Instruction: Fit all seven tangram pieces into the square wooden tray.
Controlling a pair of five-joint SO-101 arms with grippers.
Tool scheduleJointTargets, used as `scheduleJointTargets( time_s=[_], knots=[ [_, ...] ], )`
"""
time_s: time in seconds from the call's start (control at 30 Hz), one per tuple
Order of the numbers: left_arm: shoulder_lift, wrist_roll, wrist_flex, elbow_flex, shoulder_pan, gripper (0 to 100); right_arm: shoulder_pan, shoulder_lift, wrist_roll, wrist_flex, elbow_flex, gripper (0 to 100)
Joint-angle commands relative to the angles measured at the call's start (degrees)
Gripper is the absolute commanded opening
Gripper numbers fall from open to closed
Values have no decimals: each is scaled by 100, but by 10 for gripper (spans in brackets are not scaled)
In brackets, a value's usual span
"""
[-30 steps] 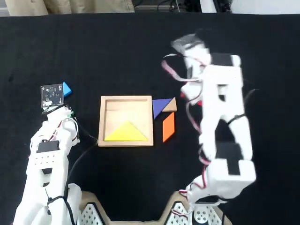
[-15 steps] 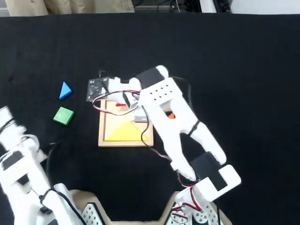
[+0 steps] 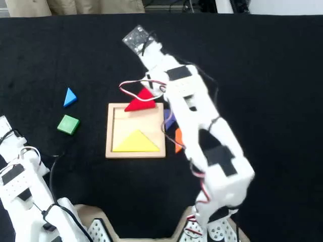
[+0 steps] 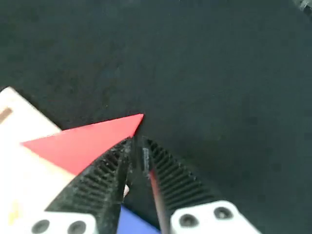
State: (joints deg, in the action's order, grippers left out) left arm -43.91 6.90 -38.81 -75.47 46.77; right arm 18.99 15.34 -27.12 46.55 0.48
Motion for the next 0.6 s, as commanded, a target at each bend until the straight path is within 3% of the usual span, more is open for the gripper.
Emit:
scheduleJointTargets(
  time_s=[0.0, 0.57],
  knots=[
    [-123, 35, 105, 13, -92, 30, -255, 1077, 466, -26, -1130, 11],
    [-123, 62, 70, 4, -242, 30, -316, 5121, 589, 2919, -7424, 11]
  ],
)
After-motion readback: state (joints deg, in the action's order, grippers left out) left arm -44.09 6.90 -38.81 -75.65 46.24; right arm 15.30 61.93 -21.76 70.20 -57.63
